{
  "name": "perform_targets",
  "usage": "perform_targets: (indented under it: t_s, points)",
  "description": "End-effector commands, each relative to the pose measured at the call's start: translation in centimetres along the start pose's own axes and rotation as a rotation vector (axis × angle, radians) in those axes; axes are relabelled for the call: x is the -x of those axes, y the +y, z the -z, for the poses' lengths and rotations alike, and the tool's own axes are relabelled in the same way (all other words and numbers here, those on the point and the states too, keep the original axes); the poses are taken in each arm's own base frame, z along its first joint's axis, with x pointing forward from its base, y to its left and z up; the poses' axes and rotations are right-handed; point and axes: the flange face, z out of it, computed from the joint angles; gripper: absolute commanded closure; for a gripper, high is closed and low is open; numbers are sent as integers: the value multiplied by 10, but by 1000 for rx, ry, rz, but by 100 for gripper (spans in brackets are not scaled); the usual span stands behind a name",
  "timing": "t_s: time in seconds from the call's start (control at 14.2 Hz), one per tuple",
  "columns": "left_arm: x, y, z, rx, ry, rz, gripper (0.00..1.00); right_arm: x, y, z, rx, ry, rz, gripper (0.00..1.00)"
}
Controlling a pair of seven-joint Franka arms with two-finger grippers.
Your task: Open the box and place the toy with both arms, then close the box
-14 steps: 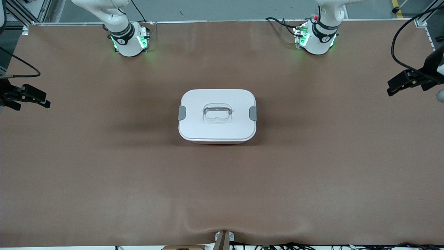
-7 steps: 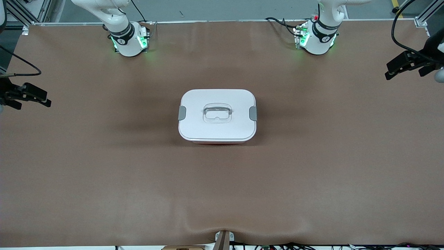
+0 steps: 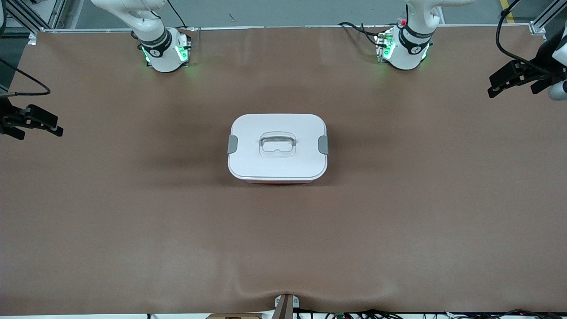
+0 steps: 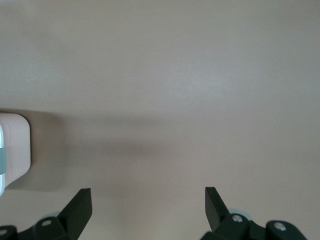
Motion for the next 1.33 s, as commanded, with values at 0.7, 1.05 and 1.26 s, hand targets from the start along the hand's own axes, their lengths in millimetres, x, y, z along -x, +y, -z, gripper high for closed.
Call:
perform_targets:
  t_s: [0.7,1.05,1.26]
  points:
    - [1,-8,-6,7,-10,3,0,5,5,11,-8,13,-10,0]
    - [-7,-6,-8,-2,-9,-1,0,5,5,11,-7,8,-16,0]
    - [-16,-3,-11,-3,-10,-4,0,6,8,11,30,1,-12,0]
